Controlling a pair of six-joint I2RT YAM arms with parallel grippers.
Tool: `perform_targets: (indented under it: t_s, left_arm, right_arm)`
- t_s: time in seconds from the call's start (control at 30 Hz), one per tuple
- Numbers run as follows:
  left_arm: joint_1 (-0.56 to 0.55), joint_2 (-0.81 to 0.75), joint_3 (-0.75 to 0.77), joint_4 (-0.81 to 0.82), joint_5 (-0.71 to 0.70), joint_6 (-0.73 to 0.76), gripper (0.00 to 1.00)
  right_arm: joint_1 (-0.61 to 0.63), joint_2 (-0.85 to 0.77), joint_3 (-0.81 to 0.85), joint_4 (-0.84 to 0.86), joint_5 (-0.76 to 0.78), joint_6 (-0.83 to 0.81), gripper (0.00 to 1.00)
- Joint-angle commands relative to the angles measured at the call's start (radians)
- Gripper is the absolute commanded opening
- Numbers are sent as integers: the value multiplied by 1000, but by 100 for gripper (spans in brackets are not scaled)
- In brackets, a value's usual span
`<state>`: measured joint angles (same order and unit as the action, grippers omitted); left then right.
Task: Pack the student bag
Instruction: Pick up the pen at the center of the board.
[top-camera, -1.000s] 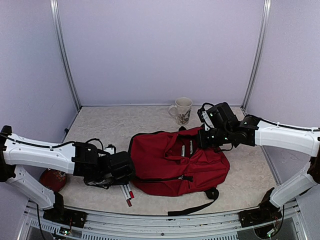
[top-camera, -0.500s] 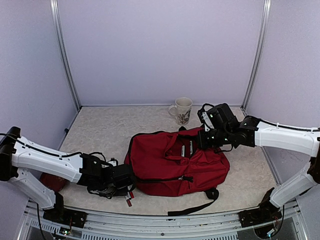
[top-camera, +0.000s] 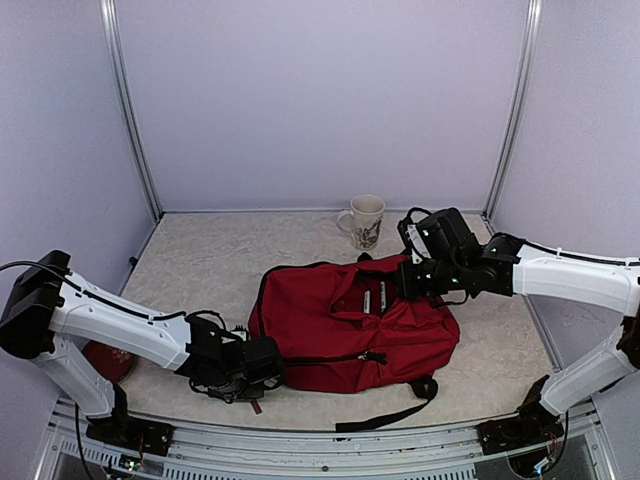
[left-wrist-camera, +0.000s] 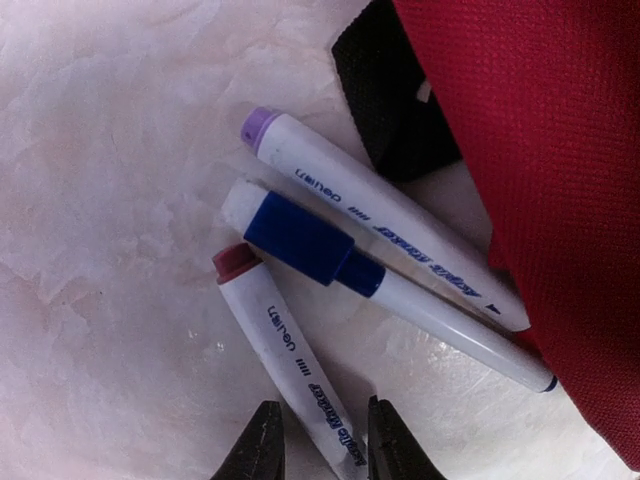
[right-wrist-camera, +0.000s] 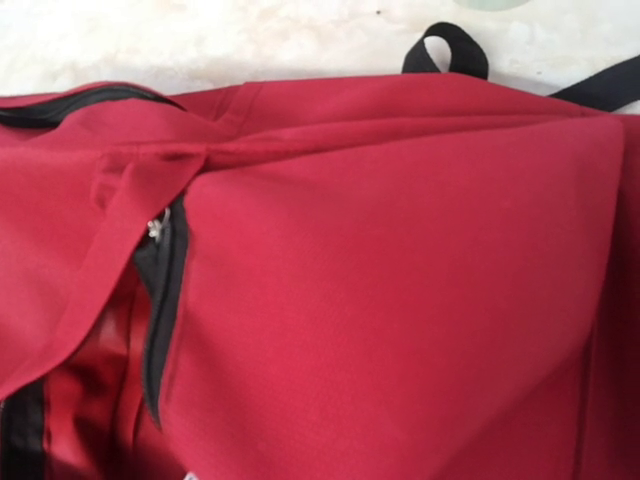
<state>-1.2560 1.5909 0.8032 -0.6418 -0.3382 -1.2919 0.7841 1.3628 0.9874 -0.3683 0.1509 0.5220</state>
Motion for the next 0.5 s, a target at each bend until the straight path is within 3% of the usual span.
perform_targets:
  t_s: [0.0, 0.33, 0.47]
  left_arm:
    - [12, -9, -39, -59, -3, -2, 28]
    - [109, -177, -160, -110, -30, 6, 24]
    - [123, -219, -193, -73, -1, 25, 16]
  right_arm:
    - [-13, -35, -4, 17, 35, 5, 0]
    - [-13, -37, -11, 23, 34, 10, 0]
    - [-14, -42, -14, 22, 38, 12, 0]
